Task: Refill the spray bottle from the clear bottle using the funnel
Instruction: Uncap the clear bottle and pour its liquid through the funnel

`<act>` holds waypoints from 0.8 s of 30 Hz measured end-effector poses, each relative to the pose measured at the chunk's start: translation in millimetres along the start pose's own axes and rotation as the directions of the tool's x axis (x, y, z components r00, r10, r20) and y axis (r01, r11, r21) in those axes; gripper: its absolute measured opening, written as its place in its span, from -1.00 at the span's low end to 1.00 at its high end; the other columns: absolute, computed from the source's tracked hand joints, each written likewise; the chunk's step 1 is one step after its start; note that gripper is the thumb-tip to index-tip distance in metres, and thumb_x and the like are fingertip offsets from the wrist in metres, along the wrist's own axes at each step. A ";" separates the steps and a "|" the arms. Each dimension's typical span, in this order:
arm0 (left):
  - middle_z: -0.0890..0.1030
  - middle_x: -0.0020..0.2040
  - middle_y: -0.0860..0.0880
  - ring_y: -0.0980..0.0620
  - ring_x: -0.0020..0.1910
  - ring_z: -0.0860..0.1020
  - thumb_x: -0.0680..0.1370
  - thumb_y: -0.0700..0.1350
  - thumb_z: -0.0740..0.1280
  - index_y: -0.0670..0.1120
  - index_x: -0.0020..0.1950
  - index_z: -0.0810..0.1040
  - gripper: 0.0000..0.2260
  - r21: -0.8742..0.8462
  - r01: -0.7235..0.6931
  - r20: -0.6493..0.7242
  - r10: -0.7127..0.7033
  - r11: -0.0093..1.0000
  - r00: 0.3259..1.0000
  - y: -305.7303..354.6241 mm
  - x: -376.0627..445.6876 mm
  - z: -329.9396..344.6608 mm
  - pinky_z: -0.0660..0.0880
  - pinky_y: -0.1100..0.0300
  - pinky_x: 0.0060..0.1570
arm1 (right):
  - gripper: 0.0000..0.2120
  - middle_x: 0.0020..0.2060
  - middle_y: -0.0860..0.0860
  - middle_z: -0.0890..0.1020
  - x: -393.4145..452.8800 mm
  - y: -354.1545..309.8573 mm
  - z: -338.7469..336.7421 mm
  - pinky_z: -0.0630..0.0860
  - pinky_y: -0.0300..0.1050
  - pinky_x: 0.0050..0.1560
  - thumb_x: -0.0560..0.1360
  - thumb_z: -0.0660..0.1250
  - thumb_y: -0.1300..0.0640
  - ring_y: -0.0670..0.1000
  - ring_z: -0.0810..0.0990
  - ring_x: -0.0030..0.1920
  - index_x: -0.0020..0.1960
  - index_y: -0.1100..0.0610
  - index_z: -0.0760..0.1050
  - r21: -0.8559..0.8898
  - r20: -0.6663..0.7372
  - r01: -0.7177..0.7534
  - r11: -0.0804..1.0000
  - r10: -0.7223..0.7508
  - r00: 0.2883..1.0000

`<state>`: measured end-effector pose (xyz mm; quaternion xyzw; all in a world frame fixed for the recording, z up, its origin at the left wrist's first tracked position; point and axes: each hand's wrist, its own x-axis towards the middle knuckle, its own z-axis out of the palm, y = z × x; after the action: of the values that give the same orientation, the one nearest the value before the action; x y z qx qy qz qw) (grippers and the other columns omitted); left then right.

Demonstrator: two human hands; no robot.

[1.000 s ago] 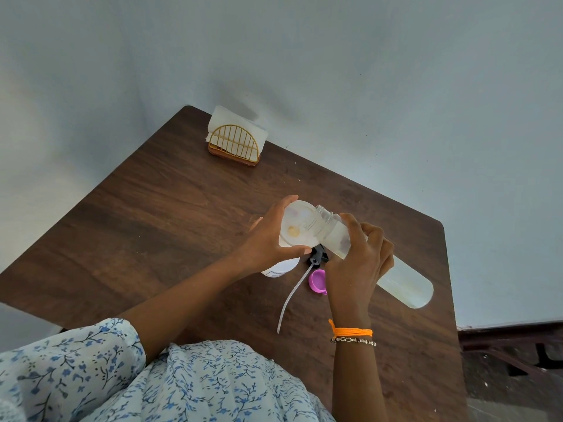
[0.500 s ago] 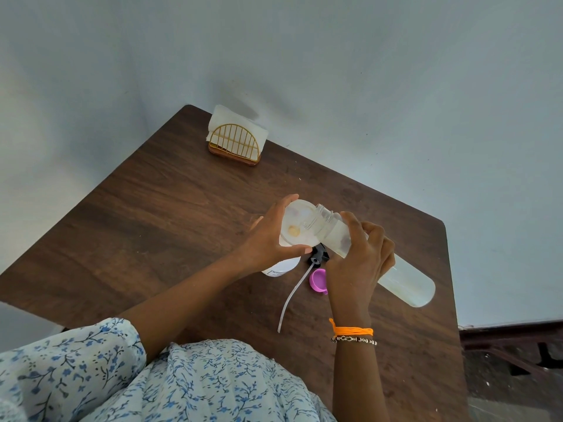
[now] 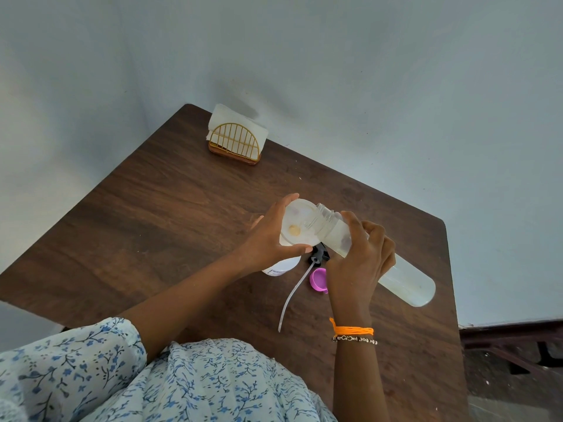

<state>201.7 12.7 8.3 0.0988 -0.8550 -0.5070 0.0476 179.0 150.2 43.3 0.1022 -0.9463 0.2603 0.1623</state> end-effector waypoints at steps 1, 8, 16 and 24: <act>0.18 0.48 0.06 0.07 0.41 0.22 0.38 0.03 0.48 0.07 0.47 0.03 -0.18 -0.002 0.000 0.001 0.000 1.000 1.000 0.0 -0.2 0.0 0.22 -0.10 0.42 | -0.40 0.17 0.11 0.45 0.0 -0.2 -0.2 0.26 0.07 0.23 0.26 0.46 0.38 0.16 0.30 0.25 0.23 0.01 0.47 0.001 0.001 0.000 1.000 0.000 1.000; 0.16 0.49 0.05 0.07 0.41 0.21 0.39 0.03 0.47 0.06 0.47 0.03 -0.19 0.006 0.000 0.001 0.000 1.000 1.000 2.3 -0.9 -0.8 0.21 -0.08 0.42 | -0.41 0.15 0.13 0.47 0.0 -0.1 1.1 0.27 0.07 0.22 0.25 0.48 0.36 0.17 0.33 0.24 0.22 0.02 0.48 0.000 -0.016 0.010 1.000 -0.010 1.000; 0.16 0.49 0.05 0.07 0.42 0.20 0.38 0.02 0.48 0.06 0.47 0.03 -0.18 -0.003 -0.002 0.001 0.002 1.000 1.000 2.0 -1.3 -1.0 0.19 -0.08 0.43 | -0.40 0.15 0.12 0.47 0.0 -0.7 0.1 0.27 0.07 0.23 0.25 0.48 0.36 0.17 0.32 0.24 0.23 0.02 0.47 -0.007 -0.013 0.008 1.000 -0.008 1.000; 0.18 0.48 0.05 0.07 0.41 0.22 0.37 0.04 0.48 0.06 0.47 0.04 -0.18 0.006 -0.002 -0.003 0.002 1.000 1.000 -0.6 0.2 0.1 0.21 -0.12 0.42 | -0.41 0.15 0.11 0.46 -0.5 -0.9 -2.1 0.27 0.08 0.24 0.25 0.48 0.37 0.16 0.32 0.24 0.22 0.02 0.48 -0.009 -0.018 0.001 1.000 -0.001 1.000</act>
<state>201.5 12.5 7.7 0.0987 -0.8565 -0.5042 0.0492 180.1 150.7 45.2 0.0999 -0.9459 0.2569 0.1712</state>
